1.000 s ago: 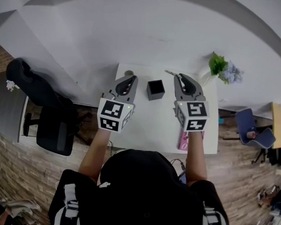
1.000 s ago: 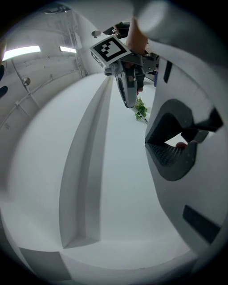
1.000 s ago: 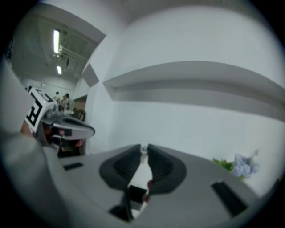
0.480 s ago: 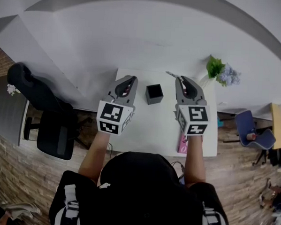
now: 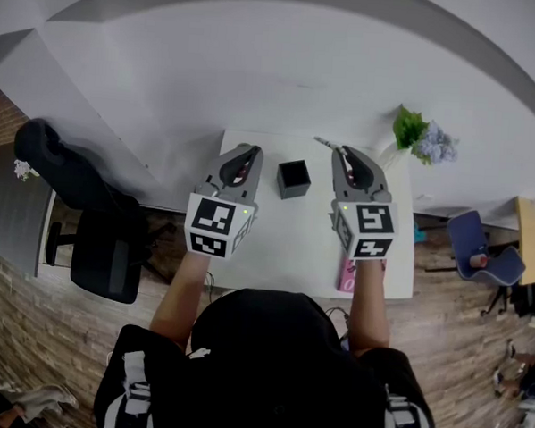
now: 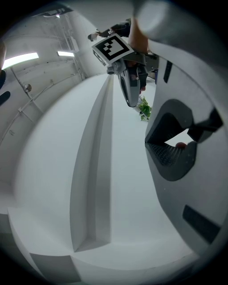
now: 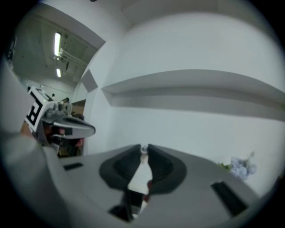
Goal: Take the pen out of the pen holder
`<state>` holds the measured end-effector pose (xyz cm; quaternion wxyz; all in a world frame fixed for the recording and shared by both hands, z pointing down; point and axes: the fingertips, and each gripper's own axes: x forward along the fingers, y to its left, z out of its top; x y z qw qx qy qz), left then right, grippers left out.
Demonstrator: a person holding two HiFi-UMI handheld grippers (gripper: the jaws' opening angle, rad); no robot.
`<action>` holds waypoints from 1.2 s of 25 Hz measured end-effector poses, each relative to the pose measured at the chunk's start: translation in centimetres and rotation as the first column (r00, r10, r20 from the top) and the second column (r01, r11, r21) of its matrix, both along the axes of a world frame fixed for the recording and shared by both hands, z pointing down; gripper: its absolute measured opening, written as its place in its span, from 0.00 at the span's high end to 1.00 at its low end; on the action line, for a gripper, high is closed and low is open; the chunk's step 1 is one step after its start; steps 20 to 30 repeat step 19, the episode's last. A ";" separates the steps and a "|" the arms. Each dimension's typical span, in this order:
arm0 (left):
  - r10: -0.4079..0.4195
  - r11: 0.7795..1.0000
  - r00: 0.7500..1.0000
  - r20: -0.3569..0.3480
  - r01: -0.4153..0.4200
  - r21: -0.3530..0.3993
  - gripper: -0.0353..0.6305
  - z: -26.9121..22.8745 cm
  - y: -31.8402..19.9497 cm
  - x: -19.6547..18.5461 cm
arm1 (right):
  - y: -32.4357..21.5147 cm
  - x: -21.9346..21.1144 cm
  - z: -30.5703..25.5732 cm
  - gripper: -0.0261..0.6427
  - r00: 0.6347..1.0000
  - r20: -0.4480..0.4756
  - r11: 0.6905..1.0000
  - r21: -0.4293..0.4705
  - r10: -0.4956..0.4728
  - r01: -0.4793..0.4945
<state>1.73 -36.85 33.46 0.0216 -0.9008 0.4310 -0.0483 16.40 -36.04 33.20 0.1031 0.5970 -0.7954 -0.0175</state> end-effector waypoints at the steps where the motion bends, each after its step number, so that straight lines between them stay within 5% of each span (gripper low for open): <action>1: 0.001 1.000 1.000 0.001 -0.001 0.001 0.92 0.0 0.0 0.1 | 0.0 0.0 0.0 0.85 1.000 0.001 1.000 0.001 -0.001 0.001; 30: -0.001 1.000 1.000 0.022 0.001 -0.011 0.92 0.9 0.7 0.1 | 0.6 -0.5 0.4 0.85 1.000 -0.003 1.000 -0.008 -0.009 0.009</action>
